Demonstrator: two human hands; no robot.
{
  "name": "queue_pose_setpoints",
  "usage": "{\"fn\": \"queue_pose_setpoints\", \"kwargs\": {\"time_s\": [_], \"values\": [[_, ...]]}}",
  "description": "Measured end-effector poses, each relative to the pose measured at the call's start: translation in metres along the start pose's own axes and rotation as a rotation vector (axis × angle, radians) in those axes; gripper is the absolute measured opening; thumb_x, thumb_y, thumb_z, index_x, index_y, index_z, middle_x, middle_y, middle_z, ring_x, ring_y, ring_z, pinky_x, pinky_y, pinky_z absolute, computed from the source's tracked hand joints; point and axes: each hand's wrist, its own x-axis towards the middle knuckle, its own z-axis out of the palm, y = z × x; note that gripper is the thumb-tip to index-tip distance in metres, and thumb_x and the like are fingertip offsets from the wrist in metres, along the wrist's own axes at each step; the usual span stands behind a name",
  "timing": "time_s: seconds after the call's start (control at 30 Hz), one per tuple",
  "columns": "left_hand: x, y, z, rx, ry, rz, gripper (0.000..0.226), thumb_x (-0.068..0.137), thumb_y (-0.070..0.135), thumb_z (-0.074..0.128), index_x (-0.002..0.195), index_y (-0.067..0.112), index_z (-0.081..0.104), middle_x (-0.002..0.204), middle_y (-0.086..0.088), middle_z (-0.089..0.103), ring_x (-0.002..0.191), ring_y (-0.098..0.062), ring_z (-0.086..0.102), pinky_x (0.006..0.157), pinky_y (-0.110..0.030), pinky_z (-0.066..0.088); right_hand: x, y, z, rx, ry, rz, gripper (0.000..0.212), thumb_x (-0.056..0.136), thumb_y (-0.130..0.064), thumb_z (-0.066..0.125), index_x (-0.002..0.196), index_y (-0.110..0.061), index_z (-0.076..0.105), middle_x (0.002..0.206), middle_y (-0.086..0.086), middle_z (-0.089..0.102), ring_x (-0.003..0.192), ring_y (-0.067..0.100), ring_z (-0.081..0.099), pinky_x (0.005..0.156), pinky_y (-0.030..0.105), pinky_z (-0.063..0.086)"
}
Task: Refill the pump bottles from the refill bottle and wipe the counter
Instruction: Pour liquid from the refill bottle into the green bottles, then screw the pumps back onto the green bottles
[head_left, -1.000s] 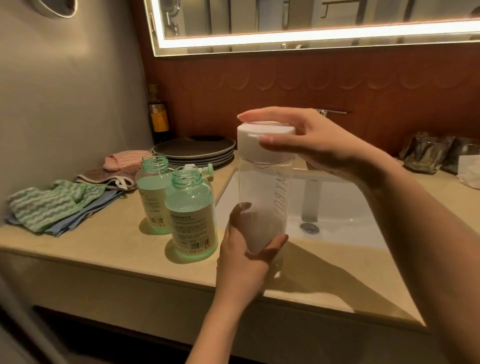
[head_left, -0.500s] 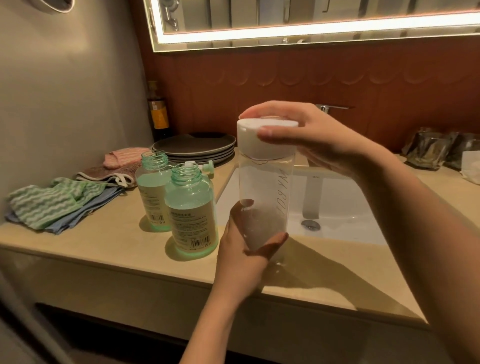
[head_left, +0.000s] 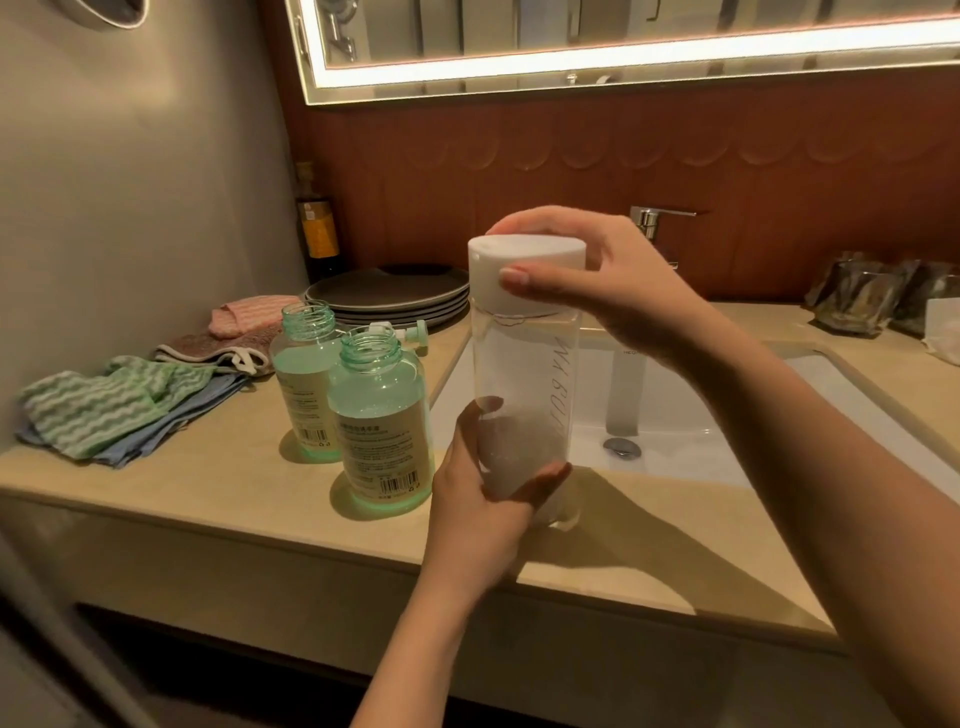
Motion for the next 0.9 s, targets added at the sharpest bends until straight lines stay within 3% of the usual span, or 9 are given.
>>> {"fn": "queue_pose_setpoints", "kwargs": {"time_s": [0.13, 0.23, 0.33, 0.5, 0.57, 0.63, 0.73, 0.8, 0.9], "values": [[-0.002, 0.003, 0.000, 0.009, -0.004, -0.008, 0.067, 0.053, 0.049, 0.074, 0.109, 0.058, 0.037, 0.113, 0.032, 0.041, 0.108, -0.002, 0.047, 0.084, -0.021, 0.052, -0.015, 0.007, 0.009, 0.095, 0.106, 0.017, 0.064, 0.072, -0.039, 0.061, 0.132, -0.023, 0.045, 0.115, -0.012, 0.052, 0.099, 0.002, 0.057, 0.074, 0.013, 0.050], [-0.004, 0.004, 0.002, 0.015, 0.000, 0.004, 0.078, 0.054, 0.052, 0.073, 0.119, 0.059, 0.032, 0.118, 0.032, 0.041, 0.118, -0.005, 0.046, 0.094, -0.030, 0.049, -0.031, 0.022, 0.012, 0.265, -0.011, 0.080, 0.057, 0.069, -0.028, 0.065, 0.121, -0.032, 0.042, 0.114, -0.009, 0.055, 0.096, -0.002, 0.061, 0.073, 0.013, 0.051], [-0.005, 0.000, 0.004, 0.101, 0.018, 0.009, 0.092, 0.063, 0.045, 0.080, 0.139, 0.039, 0.029, 0.131, 0.016, 0.046, 0.123, -0.009, 0.046, 0.099, -0.038, 0.047, -0.050, 0.045, 0.018, 0.227, -0.167, 0.201, 0.077, 0.063, -0.027, 0.073, 0.129, -0.038, 0.034, 0.124, -0.010, 0.054, 0.110, 0.008, 0.059, 0.085, 0.023, 0.053], [-0.018, 0.004, 0.009, 0.317, 0.108, 0.034, 0.108, 0.066, 0.048, 0.077, 0.147, 0.037, 0.005, 0.150, 0.012, 0.022, 0.138, -0.009, 0.022, 0.112, -0.043, 0.030, -0.066, 0.062, 0.029, 0.197, -0.094, 0.203, 0.073, 0.063, -0.028, 0.083, 0.125, -0.029, 0.044, 0.116, -0.006, 0.058, 0.105, 0.005, 0.060, 0.083, 0.021, 0.053], [-0.030, 0.007, 0.008, 0.348, 0.224, 0.116, 0.098, 0.070, 0.052, 0.073, 0.144, 0.040, 0.011, 0.143, 0.014, 0.027, 0.132, -0.006, 0.027, 0.109, -0.041, 0.034, -0.062, 0.063, 0.029, 0.196, -0.053, 0.192, 0.073, 0.059, -0.028, 0.079, 0.124, -0.024, 0.047, 0.114, -0.004, 0.060, 0.104, 0.009, 0.061, 0.083, 0.024, 0.054], [-0.036, 0.004, 0.001, 0.371, 0.437, 0.277, 0.083, 0.068, 0.056, 0.068, 0.136, 0.033, 0.027, 0.124, 0.014, 0.036, 0.117, -0.011, 0.039, 0.098, -0.039, 0.043, -0.054, 0.063, 0.029, 0.191, -0.024, 0.188, 0.072, 0.056, -0.031, 0.077, 0.122, -0.025, 0.047, 0.113, -0.005, 0.060, 0.105, 0.012, 0.060, 0.082, 0.024, 0.054], [-0.027, -0.007, -0.019, 0.403, 0.722, 0.400, 0.078, 0.064, 0.049, 0.070, 0.127, 0.021, 0.035, 0.118, 0.002, 0.037, 0.109, -0.022, 0.041, 0.090, -0.041, 0.043, -0.032, 0.067, 0.034, 0.163, 0.022, 0.191, 0.070, 0.058, -0.036, 0.076, 0.121, -0.026, 0.046, 0.114, -0.006, 0.059, 0.105, 0.012, 0.058, 0.073, 0.015, 0.053], [-0.016, -0.008, -0.032, 0.388, 0.764, 0.352, 0.086, 0.060, 0.049, 0.073, 0.130, 0.021, 0.032, 0.122, -0.001, 0.033, 0.114, -0.022, 0.039, 0.096, -0.041, 0.040, -0.016, 0.071, 0.042, 0.126, 0.079, 0.210, 0.070, 0.064, -0.037, 0.077, 0.125, -0.025, 0.044, 0.114, -0.006, 0.058, 0.103, 0.011, 0.058, 0.069, 0.016, 0.053], [-0.002, -0.013, -0.047, 0.360, 0.661, 0.212, 0.106, 0.054, 0.056, 0.081, 0.138, 0.026, 0.024, 0.123, 0.009, 0.028, 0.117, -0.011, 0.036, 0.098, -0.035, 0.037, 0.009, 0.080, 0.059, 0.137, 0.163, 0.234, 0.065, 0.069, -0.038, 0.077, 0.124, -0.023, 0.045, 0.114, -0.005, 0.056, 0.101, 0.013, 0.057, 0.071, 0.019, 0.052]]}}
